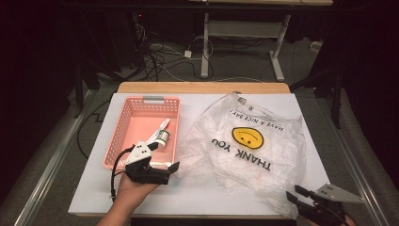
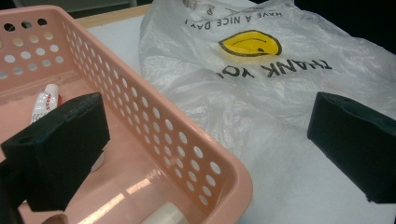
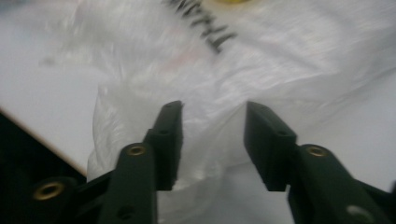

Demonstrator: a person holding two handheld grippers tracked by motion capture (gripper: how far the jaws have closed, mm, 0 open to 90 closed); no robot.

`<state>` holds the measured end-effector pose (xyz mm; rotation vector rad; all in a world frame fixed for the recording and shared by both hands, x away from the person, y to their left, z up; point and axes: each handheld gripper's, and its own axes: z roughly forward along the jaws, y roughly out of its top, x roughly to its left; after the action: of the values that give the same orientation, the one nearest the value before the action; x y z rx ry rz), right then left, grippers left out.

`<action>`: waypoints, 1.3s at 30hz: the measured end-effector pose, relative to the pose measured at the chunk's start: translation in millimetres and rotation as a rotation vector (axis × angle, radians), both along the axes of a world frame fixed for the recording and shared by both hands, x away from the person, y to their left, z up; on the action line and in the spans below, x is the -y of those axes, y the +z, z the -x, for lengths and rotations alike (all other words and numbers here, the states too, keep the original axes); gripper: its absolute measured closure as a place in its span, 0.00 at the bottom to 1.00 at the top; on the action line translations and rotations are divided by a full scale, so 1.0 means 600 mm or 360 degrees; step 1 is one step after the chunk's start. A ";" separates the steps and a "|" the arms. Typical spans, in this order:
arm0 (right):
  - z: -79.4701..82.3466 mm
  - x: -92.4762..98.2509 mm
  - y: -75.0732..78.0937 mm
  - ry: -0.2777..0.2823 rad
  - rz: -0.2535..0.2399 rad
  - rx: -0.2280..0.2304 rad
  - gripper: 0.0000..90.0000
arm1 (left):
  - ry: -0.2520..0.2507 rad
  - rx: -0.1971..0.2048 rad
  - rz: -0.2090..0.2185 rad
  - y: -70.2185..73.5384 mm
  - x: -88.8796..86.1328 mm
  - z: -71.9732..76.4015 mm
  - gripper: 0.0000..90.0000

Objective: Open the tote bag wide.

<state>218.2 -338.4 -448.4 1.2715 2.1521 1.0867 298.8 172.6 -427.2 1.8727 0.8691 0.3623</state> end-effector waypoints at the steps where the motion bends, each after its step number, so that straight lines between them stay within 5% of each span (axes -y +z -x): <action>1: 0.000 0.000 0.000 0.0000 0.0000 0.0000 0.59 | 0.0002 0.0000 -0.0001 0.000 0.000 0.000 0.00; 2: 0.001 0.020 0.016 -0.0042 -0.0062 0.0077 0.56 | 0.0004 -0.0002 0.0000 -0.001 0.000 -0.001 0.00; 7: -0.025 0.047 0.036 -0.0116 -0.0079 0.0152 0.53 | 0.0014 -0.0004 -0.0005 -0.001 0.000 -0.002 0.00; 13: -0.136 0.064 0.043 -0.0232 -0.0012 0.0192 0.46 | 0.0011 -0.0001 -0.0006 0.001 0.001 -0.002 0.00; 18: -0.262 0.082 0.019 -0.0333 -0.0017 0.0073 0.27 | 0.0013 0.0013 -0.0004 0.004 -0.002 -0.003 0.00; 20: -0.329 0.089 -0.004 -0.0346 -0.0040 -0.0075 0.15 | 0.0019 0.0012 0.0001 0.004 -0.004 -0.004 0.00; 25: -0.376 0.082 -0.020 -0.0336 -0.0030 -0.0123 0.14 | 0.0014 0.0010 -0.0003 0.003 -0.002 -0.002 0.00; 28: -0.391 0.066 -0.031 -0.0264 0.0063 -0.0173 0.15 | 0.0009 0.0008 -0.0011 0.002 -0.001 0.001 0.00; 31: -0.395 0.056 -0.045 -0.0202 0.0128 -0.0212 0.21 | 0.0014 -0.0001 -0.0012 0.000 -0.001 0.002 0.00; 32: -0.390 0.049 -0.050 -0.0207 0.0192 -0.0171 0.28 | 0.0017 -0.0001 -0.0016 -0.001 -0.001 0.002 0.00; 35: -0.375 0.037 -0.048 -0.0076 0.0190 -0.0109 0.65 | 0.0009 -0.0012 -0.0020 -0.004 0.002 0.003 0.00; 36: -0.375 0.037 -0.048 -0.0076 0.0190 -0.0109 0.65 | 0.0005 -0.0019 -0.0026 -0.005 0.004 0.003 0.00; 37: -0.373 0.037 -0.048 -0.0070 0.0172 -0.0117 0.71 | 0.0000 -0.0024 -0.0028 -0.005 0.006 0.004 0.00; 38: -0.370 0.037 -0.048 -0.0056 0.0152 -0.0117 0.88 | -0.0006 -0.0021 -0.0028 -0.005 0.008 0.004 0.00; 39: -0.370 0.037 -0.048 -0.0056 0.0152 -0.0117 0.88 | -0.0008 -0.0016 -0.0028 -0.004 0.010 0.005 0.00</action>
<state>440.3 -360.9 -477.0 1.3192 2.1988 0.9254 295.6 166.7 -429.7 1.8941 0.8708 0.3588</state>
